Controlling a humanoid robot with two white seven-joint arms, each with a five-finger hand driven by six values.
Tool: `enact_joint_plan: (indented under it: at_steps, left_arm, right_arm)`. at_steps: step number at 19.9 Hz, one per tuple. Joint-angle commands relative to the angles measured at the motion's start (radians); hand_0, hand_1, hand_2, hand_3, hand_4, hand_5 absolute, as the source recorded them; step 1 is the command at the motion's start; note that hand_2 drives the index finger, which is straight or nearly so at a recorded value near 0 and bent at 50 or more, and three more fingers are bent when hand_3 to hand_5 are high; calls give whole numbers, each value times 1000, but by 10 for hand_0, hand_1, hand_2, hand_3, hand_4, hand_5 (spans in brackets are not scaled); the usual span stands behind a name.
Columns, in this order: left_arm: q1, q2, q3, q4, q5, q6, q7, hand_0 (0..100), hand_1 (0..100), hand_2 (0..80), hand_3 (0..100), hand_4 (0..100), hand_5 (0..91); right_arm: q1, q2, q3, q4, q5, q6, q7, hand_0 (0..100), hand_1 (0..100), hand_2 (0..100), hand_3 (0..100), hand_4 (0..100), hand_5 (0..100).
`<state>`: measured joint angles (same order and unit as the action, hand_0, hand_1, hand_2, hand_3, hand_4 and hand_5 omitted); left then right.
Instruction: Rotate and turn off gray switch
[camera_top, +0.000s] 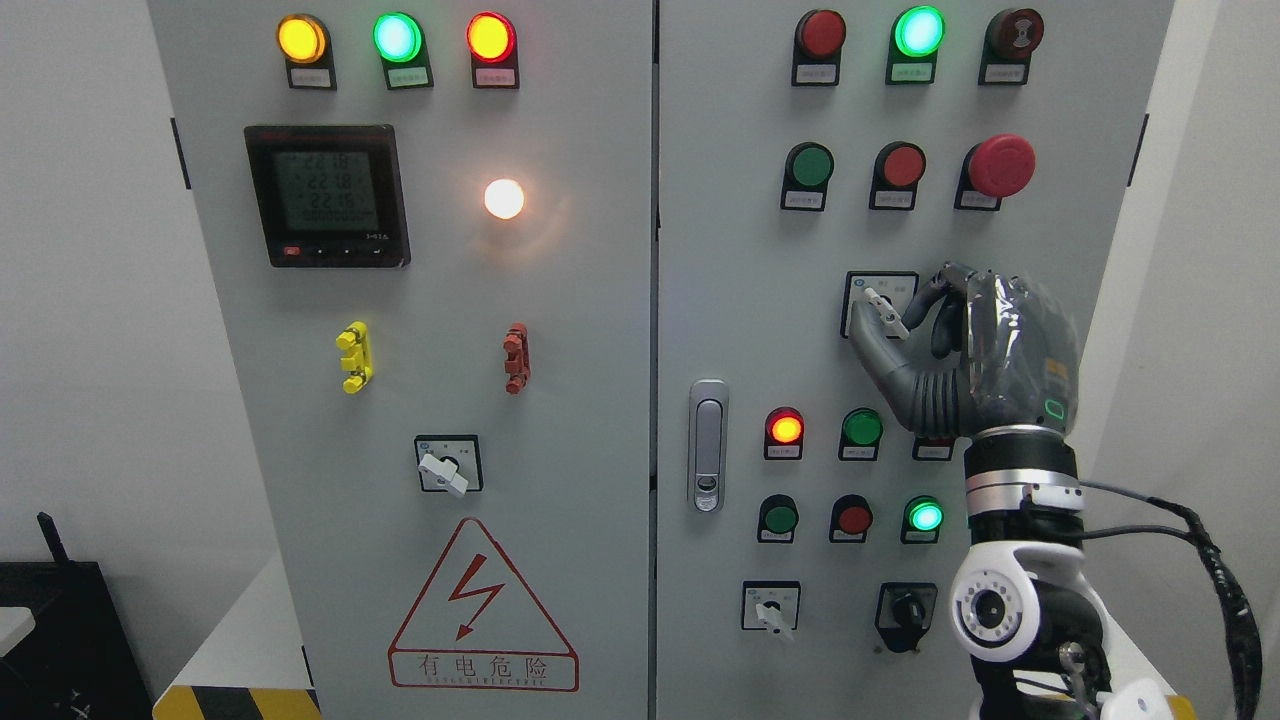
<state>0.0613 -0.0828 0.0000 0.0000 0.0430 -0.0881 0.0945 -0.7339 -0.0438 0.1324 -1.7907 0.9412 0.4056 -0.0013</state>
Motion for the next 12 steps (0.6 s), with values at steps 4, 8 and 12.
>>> enact_joint_plan:
  at_steps: [4,8,12]
  left_arm:
    - [0,0,-2,14,0,1,-2,120,389,0,0,0,0]
    - [0,0,-2,14,0,1,-2,120,389,0,0,0,0]
    - [0,0,-2,14,0,1,-1,120,389,0,0,0,0]
  right_arm:
    - [1,2,4,5,-1,-1,1,400,395,703,982,938,1000]
    - [-1,2,4,8,-1,-2,0,410,392,704,985,938,1000]
    - [-1,2,4,11,-1,-2,0,438,388,705,988,938,1000]
